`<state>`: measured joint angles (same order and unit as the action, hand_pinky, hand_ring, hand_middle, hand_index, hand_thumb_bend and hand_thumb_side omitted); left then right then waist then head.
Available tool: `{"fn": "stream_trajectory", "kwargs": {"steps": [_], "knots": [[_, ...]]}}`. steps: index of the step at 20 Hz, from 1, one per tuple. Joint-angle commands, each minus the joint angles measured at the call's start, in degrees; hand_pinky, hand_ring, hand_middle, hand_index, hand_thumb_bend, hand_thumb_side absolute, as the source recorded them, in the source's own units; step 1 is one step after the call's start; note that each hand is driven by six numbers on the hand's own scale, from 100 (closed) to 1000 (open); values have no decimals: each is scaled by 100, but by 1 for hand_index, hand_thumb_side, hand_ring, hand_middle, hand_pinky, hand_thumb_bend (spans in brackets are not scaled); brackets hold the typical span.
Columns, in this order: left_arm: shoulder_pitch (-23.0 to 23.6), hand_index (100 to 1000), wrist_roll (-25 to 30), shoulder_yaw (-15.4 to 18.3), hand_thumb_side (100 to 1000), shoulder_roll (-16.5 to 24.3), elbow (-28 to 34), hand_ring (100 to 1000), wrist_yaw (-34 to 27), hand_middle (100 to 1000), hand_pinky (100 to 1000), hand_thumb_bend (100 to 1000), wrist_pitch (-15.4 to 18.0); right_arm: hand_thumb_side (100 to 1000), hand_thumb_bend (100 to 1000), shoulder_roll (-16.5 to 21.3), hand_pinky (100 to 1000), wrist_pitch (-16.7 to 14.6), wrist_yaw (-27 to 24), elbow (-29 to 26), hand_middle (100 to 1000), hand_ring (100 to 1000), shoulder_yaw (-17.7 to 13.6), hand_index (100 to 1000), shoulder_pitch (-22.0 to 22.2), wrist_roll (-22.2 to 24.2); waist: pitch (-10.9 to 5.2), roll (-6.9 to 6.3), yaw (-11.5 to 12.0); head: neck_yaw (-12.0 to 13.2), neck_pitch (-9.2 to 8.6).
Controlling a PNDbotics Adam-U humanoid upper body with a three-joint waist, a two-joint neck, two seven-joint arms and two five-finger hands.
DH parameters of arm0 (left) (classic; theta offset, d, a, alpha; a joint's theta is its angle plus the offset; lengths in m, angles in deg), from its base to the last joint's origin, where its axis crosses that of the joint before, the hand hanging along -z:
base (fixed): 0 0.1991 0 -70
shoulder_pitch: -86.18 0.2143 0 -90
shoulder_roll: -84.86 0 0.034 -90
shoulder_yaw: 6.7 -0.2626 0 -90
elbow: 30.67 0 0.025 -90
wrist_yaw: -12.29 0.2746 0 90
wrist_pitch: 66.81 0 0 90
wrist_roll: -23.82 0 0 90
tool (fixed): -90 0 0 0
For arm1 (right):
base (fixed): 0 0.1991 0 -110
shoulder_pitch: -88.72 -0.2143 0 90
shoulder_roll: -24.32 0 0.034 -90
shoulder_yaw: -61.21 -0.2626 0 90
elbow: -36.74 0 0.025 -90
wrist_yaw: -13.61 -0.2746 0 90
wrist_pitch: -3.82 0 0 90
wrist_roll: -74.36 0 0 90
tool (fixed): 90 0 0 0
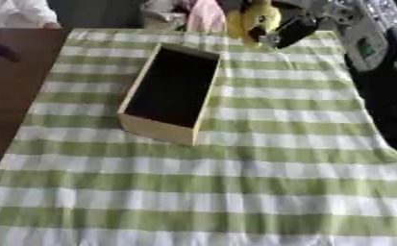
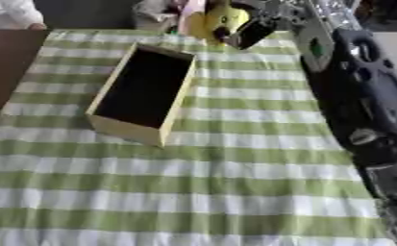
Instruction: Pick up objects on the table and place them in the box.
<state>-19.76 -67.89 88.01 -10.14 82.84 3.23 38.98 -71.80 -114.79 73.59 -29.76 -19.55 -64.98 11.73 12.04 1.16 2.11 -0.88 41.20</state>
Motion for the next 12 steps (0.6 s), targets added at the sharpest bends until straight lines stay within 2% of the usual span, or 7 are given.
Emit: {"fn": "stream_trajectory", "kwargs": {"steps": [1,7,12], "knots": [[-96,694,18,-5,737,31,108,984,-28,862,464,100,13,129,100,-400,584,41,327,-158,687,682,-18,703,-163,-113,-60,-16,30,-43,-89],[-126,694,27,0,738,14,108,986,-42,864,464,100,11,123,100,-1102,582,141,978,-240,687,680,-23,703,-53,-354,9,-14,103,-87,-147],[-140,694,28,10,740,6,108,989,-56,865,463,100,13,122,100,-1501,583,191,1574,-266,688,680,-20,701,109,-611,55,-20,141,-107,-190]]}}
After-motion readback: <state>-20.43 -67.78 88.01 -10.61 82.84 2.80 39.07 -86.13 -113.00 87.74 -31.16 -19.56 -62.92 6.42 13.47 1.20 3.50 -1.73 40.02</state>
